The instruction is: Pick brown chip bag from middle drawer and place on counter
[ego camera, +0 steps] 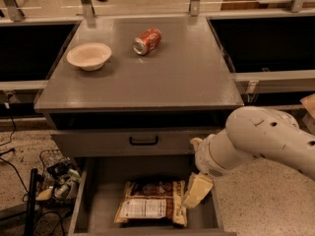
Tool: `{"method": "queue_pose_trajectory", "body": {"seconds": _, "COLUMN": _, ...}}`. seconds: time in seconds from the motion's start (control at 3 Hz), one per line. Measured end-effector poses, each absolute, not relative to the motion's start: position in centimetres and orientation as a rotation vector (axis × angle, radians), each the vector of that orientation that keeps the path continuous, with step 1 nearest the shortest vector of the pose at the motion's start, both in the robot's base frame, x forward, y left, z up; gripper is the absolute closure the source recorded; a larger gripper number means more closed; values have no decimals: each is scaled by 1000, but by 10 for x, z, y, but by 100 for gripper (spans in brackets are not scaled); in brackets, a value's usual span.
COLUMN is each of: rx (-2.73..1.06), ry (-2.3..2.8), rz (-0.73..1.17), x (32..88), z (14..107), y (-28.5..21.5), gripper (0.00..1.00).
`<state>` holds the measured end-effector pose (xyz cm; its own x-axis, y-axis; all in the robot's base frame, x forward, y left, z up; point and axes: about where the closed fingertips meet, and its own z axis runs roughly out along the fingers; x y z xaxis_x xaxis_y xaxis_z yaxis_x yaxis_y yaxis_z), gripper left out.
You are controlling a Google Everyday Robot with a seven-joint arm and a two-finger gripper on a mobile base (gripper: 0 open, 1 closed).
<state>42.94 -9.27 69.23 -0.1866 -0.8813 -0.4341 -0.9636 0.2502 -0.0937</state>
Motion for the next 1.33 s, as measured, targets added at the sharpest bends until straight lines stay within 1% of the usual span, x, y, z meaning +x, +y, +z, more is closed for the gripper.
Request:
{"method": "queue_pose_trajectory", "body": {"seconds": 0.33, "rx": -1684, "ry": 2129, "rz": 280, "x": 429, "z": 692, "y": -93, "gripper": 0}}
{"method": "queue_pose_trajectory", "body": {"seconds": 1.33, "rx": -1646, "ry": 2143, "rz": 439, "x": 420, "z": 629, "y": -74, "gripper": 0}}
